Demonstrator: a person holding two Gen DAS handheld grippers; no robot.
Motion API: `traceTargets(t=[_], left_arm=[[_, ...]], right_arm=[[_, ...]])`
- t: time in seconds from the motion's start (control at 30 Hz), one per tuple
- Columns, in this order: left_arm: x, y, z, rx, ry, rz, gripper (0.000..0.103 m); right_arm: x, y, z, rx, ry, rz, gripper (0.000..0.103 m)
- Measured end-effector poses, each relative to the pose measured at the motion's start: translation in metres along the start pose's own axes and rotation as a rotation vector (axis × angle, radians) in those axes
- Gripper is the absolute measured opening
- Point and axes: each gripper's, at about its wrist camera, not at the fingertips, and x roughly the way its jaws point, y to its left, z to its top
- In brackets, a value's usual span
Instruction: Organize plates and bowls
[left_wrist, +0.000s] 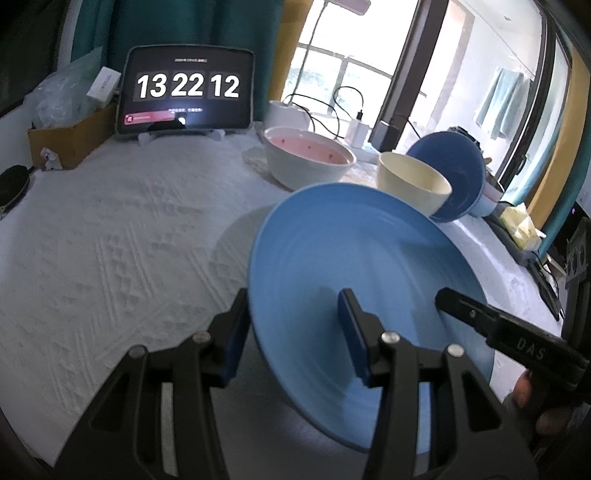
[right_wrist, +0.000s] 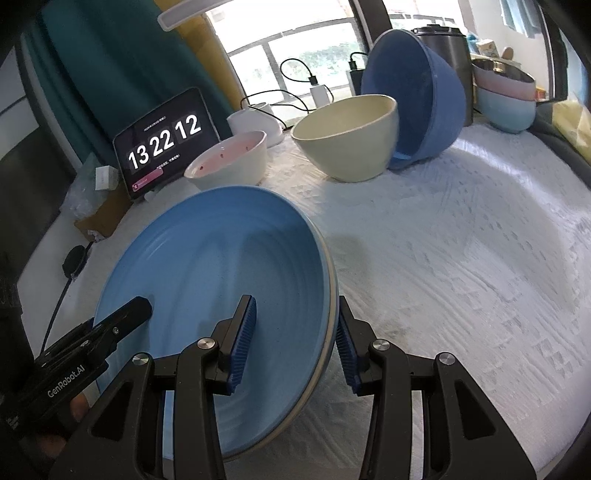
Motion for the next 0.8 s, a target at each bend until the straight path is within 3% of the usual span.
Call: traceTargets(t=[0.8], left_arm=[[0.005, 0.059, 0.036, -0.068, 0.003, 0.057, 0.048]], right_arm=[[0.041, 0.051, 0.035, -0.07, 0.045, 0.037, 0.044]])
